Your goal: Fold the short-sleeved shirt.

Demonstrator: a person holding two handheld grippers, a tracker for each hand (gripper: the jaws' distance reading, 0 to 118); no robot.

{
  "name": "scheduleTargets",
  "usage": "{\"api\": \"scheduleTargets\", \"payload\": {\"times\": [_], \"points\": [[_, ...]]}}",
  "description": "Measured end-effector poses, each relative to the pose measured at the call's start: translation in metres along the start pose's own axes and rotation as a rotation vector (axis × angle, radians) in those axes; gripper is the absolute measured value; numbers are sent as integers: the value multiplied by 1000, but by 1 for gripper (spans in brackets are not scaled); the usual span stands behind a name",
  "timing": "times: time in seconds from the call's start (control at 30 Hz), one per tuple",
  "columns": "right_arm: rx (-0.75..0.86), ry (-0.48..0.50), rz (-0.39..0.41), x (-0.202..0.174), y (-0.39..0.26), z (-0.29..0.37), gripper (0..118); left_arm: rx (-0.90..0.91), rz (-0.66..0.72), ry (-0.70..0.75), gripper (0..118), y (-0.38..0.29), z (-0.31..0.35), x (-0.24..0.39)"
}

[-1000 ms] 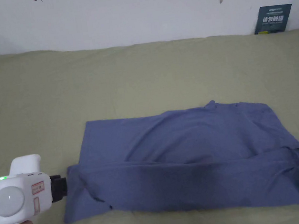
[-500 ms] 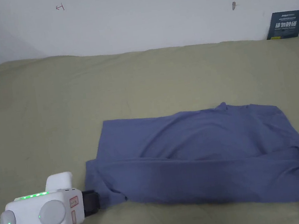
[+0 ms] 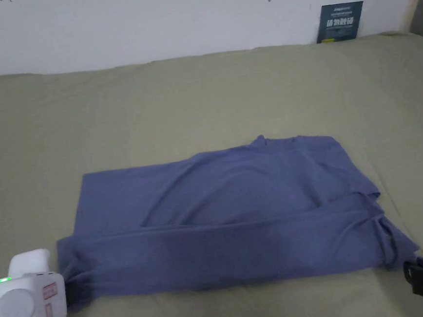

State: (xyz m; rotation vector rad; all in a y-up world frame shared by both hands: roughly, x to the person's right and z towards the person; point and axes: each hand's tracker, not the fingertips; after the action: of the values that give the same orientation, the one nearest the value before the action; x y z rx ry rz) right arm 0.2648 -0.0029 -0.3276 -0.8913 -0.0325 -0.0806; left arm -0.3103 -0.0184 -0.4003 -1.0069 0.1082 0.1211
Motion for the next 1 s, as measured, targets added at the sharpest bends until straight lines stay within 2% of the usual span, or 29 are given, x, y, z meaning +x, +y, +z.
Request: {"api": "scheduleTargets", "payload": {"times": [0.07,0.1,0.13,0.17,0.2,0.3,0.33,0.37,0.43,0.47,0.5,0.6,1.0], "points": [[13,11,-13,5,5,-4,4,-8,-5,5,2,0,7,7],[11,8,-24,7,10,-7,42,-12,-1,1,2,-1,9,10],[-7,6,-41,9,15,-14,87,-15,-1,-2,2,-3,11,13],[-38,25,-53,11,18,-22,118,-19,0,-12,2,-5,12,18],[26,57,-66,12,20,-27,117,-21,-11,-8,2,1,8,11],[-93,39,-28,16,38,-47,117,-23,-9,-9,2,5,6,13],[-100,21,-16,16,41,-54,115,-26,-11,-7,2,6,4,10],[-94,28,-17,15,40,-59,105,-27,-12,-8,2,7,3,9],[-92,47,-36,16,36,-62,18,-33,-11,-12,2,8,3,9],[-100,56,-54,18,35,-64,12,-35,-11,-15,2,9,3,8],[-85,100,-87,15,33,-62,11,-38,-16,-19,2,10,3,5],[-83,64,-10,8,33,-50,11,-45,-29,-18,2,11,10,3],[-61,107,5,17,15,11,11,-9,-52,-16,2,-16,64,-9]]}}
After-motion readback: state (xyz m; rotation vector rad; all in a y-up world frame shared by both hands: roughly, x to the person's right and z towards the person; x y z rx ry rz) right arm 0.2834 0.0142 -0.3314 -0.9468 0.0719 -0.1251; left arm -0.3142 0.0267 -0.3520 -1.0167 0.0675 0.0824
